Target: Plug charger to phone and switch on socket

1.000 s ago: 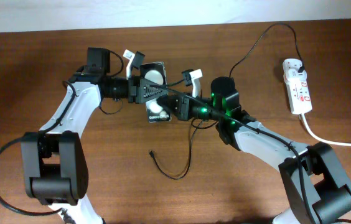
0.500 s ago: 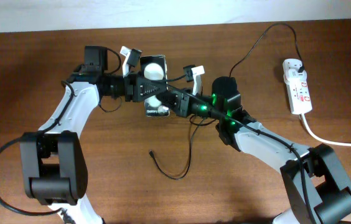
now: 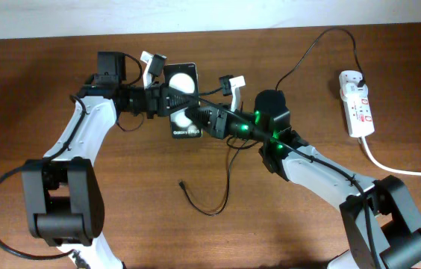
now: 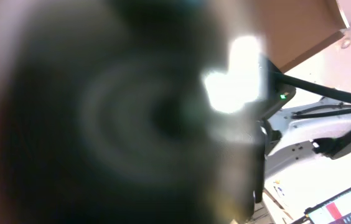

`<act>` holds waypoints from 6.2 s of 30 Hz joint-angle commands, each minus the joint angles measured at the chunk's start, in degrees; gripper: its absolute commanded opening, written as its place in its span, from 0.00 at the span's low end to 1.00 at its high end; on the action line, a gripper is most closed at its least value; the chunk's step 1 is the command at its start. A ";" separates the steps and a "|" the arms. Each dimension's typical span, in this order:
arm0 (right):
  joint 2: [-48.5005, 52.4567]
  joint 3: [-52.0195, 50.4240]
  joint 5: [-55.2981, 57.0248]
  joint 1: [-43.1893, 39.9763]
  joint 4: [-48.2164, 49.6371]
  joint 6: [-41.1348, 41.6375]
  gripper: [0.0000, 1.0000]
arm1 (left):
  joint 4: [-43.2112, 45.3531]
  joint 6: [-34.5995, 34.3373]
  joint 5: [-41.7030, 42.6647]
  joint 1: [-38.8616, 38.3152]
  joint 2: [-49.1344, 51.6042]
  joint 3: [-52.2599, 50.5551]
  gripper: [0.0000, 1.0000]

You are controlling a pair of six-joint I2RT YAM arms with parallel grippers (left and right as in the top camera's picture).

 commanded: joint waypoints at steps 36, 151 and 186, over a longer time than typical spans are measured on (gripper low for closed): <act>0.59 -0.55 22.69 6.32 -48.24 -22.32 0.99 | -11.50 -20.81 -56.94 1.01 -1.95 -4.31 0.00; 4.39 -0.22 22.40 22.34 -41.94 -15.72 0.04 | -10.34 -15.93 -43.08 4.66 -1.97 -4.44 0.00; 1.40 -1.62 -0.07 15.69 -42.60 -19.98 0.04 | 1.75 -10.27 -31.71 6.86 -12.59 -16.39 0.00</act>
